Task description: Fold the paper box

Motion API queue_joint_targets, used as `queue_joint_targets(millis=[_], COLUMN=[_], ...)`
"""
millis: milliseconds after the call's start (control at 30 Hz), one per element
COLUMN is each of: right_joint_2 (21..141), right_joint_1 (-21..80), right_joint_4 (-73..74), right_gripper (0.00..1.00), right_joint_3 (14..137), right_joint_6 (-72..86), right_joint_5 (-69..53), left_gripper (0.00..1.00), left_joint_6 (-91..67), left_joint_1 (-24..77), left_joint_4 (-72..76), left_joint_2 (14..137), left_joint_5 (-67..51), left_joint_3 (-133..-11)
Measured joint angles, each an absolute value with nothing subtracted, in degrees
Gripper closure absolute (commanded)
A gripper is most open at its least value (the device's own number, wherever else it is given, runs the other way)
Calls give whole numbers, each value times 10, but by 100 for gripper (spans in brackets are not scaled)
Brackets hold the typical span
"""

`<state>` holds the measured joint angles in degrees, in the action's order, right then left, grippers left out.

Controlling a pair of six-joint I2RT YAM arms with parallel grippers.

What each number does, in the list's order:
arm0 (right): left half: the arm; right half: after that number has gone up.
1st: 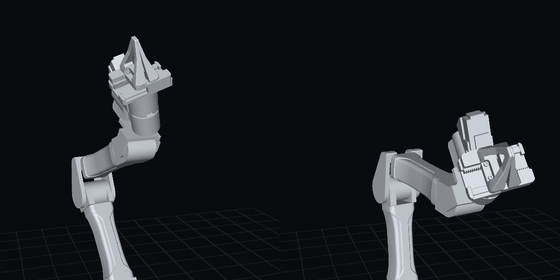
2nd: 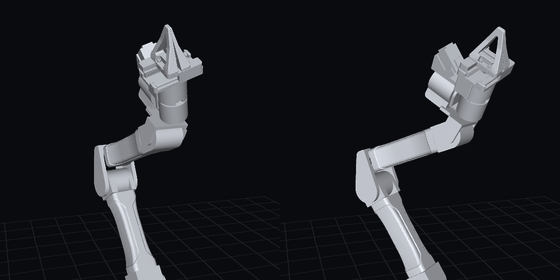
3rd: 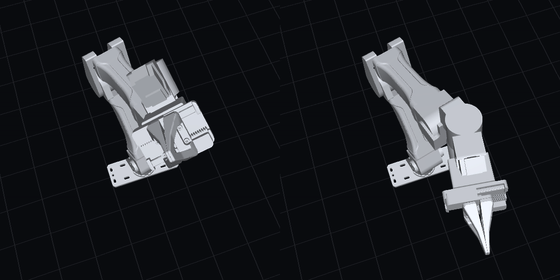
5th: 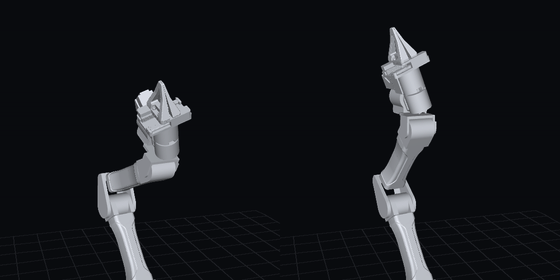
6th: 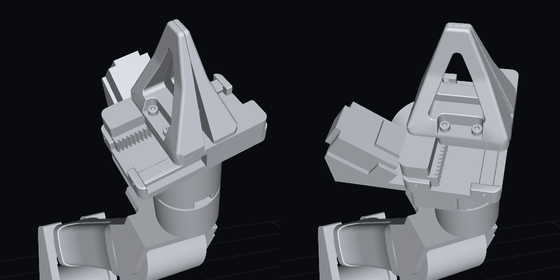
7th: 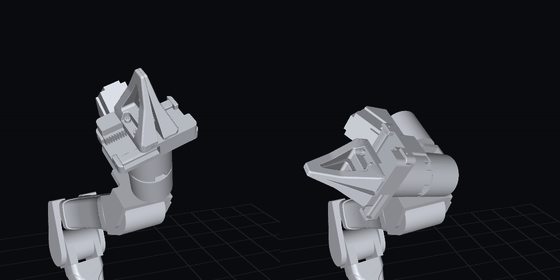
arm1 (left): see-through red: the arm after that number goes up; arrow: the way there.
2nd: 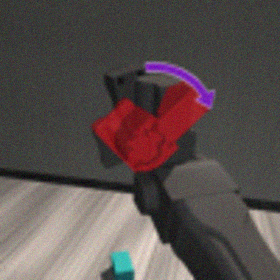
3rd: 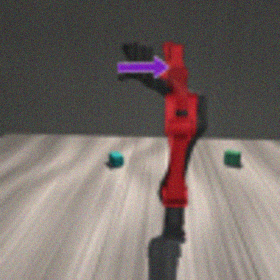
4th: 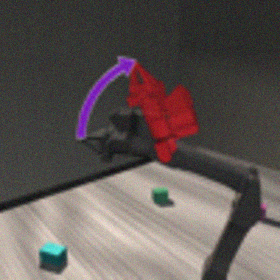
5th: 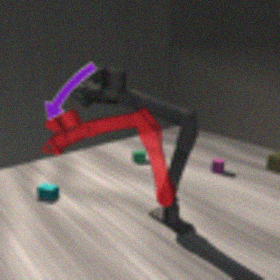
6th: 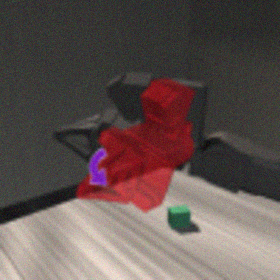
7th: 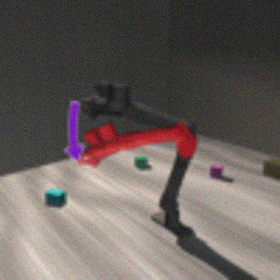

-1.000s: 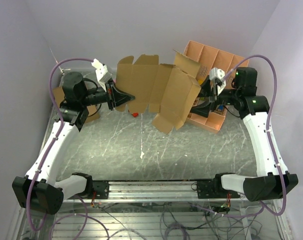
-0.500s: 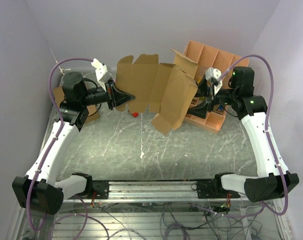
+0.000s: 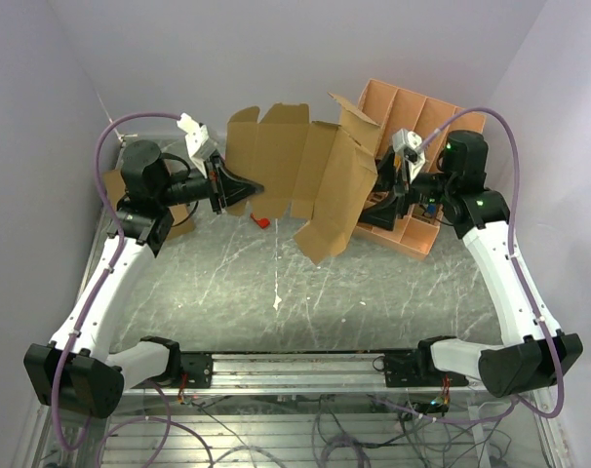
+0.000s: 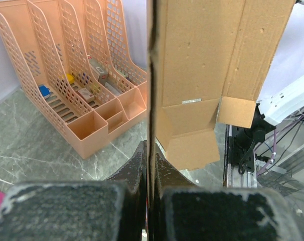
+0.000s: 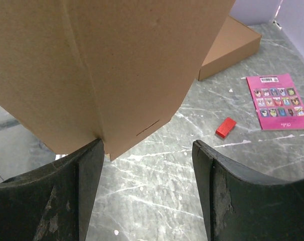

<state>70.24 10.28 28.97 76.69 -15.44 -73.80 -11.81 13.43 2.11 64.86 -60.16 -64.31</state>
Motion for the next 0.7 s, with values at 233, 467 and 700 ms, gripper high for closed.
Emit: queue_joint_targets(millis=[233,467,700], right_joint_2=[702,700,700], right_joint_1=[107,107,109], right_joint_4=[347,356,316], right_gripper=[21,23,32], right_joint_3=[777,777,767], right_joint_6=[-222,-232,-190], right_joint_5=[-750,-758,-758], left_gripper=[93,93,93], left_joint_6=[-110,-114,-115], left_joint_1=[136,136,138], left_joint_4=[10,11,11], left_joint_2=[651,660,660], left_joint_5=[-586,-580,-580], left_joint_3=[-643,-643,-643])
